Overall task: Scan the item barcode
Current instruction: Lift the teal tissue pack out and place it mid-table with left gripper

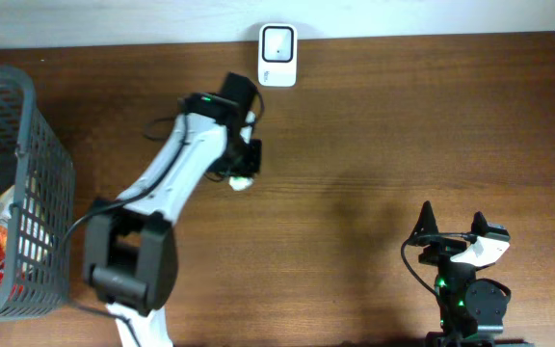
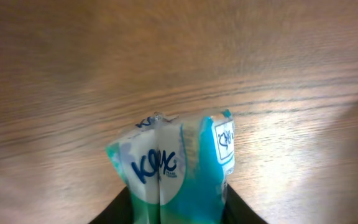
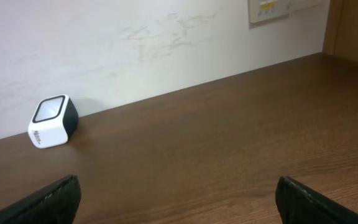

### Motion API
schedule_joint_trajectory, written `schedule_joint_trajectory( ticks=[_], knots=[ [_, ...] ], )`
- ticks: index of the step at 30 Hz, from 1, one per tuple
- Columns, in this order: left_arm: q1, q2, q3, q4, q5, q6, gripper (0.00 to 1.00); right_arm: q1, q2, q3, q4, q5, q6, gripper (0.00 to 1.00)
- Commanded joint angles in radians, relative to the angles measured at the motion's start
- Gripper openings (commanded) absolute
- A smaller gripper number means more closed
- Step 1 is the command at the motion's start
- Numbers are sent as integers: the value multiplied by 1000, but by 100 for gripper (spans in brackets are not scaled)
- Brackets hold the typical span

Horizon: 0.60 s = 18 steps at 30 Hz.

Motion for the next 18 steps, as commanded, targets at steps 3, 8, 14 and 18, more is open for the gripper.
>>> schedule_joint_trajectory(
  ticks=[3,8,14,18],
  knots=[
    [-47,66,-4,23,5,-13,78,5,-8,-6,-6,-2,-4,99],
    [-22,61,77,8,-2,-12,99,5,-8,-6,-6,-2,-4,99],
    [122,15,465,-196,-94,-14,99,5,-8,-6,-6,-2,-4,99],
    [286,-47,728,-307,-142,-72,99,5,-8,-6,-6,-2,-4,99]
  ],
)
